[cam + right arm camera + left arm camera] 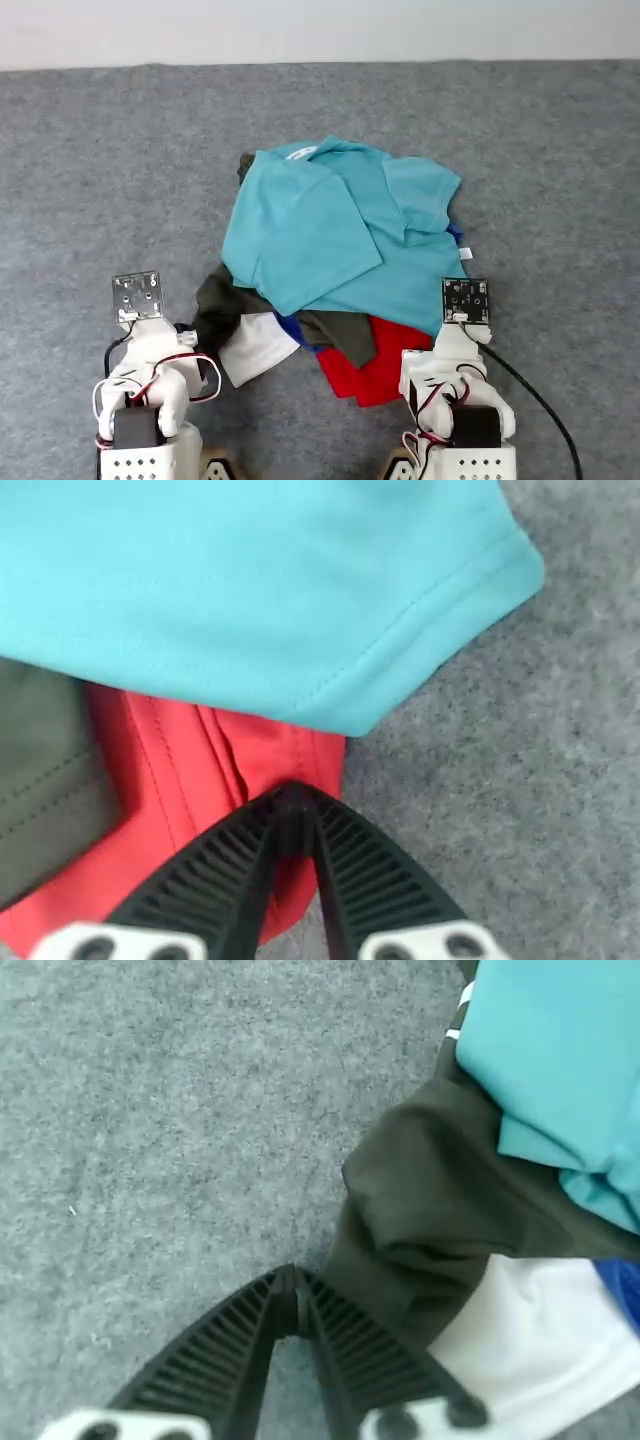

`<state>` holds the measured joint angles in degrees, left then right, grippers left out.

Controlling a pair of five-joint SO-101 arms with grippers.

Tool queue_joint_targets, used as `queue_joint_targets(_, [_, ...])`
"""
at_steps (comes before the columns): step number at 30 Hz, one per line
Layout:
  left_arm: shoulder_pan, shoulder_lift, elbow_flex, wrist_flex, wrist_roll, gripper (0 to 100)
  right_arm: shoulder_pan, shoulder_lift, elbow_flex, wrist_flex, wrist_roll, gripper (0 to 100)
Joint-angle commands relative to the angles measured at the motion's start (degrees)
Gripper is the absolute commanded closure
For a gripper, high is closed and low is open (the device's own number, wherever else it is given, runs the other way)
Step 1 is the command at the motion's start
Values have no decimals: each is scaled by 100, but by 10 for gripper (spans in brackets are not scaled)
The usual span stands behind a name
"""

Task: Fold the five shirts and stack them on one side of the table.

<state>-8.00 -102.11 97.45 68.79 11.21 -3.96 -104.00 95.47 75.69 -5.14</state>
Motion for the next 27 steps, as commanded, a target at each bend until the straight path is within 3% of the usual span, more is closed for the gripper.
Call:
queue_joint_targets(1, [-44,-9,-84,9,53,993,84,4,97,-84,44,990])
queue_joint_targets(11, [-44,-9,-84,0,35,992,84,4,97,-84,44,990])
queue_joint_targets(17, [-44,-9,-84,-158,-1011,992,84,4,97,-84,44,990])
queue_joint_targets(27, [-79,-9,-84,-440,-1046,992,84,4,97,-84,44,990])
